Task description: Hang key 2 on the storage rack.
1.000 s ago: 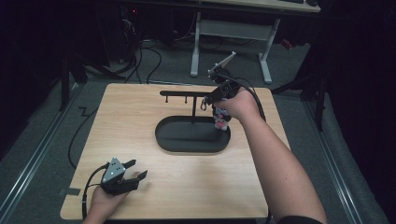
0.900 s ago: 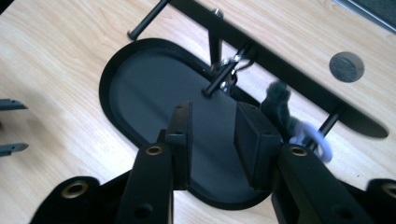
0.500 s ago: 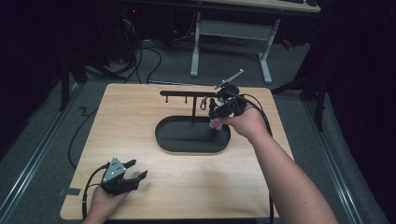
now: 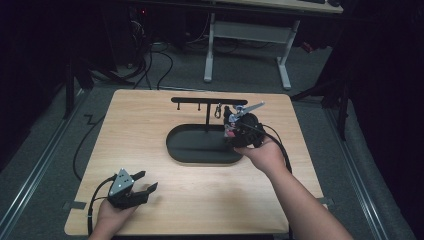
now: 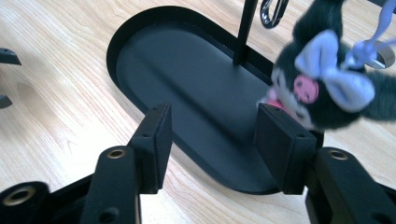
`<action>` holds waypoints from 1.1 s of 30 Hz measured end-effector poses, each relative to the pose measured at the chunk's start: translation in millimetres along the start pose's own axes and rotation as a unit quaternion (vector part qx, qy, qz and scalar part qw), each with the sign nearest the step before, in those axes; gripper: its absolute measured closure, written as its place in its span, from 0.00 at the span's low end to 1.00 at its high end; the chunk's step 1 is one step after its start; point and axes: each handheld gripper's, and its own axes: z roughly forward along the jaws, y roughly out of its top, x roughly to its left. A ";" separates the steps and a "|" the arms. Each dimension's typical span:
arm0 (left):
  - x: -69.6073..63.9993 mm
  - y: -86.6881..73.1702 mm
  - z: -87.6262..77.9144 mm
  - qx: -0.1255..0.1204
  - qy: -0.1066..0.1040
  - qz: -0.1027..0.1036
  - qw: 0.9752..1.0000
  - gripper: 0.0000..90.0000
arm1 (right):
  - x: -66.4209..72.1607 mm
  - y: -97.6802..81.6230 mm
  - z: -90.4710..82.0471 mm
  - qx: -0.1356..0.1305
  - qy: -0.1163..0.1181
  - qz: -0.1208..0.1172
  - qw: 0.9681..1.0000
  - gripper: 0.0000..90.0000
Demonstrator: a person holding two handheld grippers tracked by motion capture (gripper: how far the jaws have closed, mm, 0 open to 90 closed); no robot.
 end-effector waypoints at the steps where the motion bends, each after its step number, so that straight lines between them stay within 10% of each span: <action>1: 0.1 -0.1 -0.1 -0.001 0.000 -0.002 1.000 0.39 | 0.9 -3.5 0.2 -0.004 0.001 0.001 1.000 0.48; 8: 0.1 -0.1 0.0 0.000 0.004 -0.003 1.000 0.39 | 12.7 -48.0 7.0 -0.037 -0.029 -0.021 0.999 0.40; 24: 0.6 -0.6 -0.8 -0.008 0.014 -0.011 1.000 0.39 | 10.3 -196.6 15.1 -0.166 -0.030 0.059 0.984 0.23; 28: 0.9 -0.6 -0.7 -0.008 0.017 -0.015 1.000 0.39 | 7.0 -209.2 5.9 -0.201 -0.042 0.082 0.975 0.17; 33: -0.1 -0.4 -0.2 -0.006 0.017 -0.010 1.000 0.39 | 3.0 -210.6 10.0 -0.196 -0.056 0.075 0.976 0.16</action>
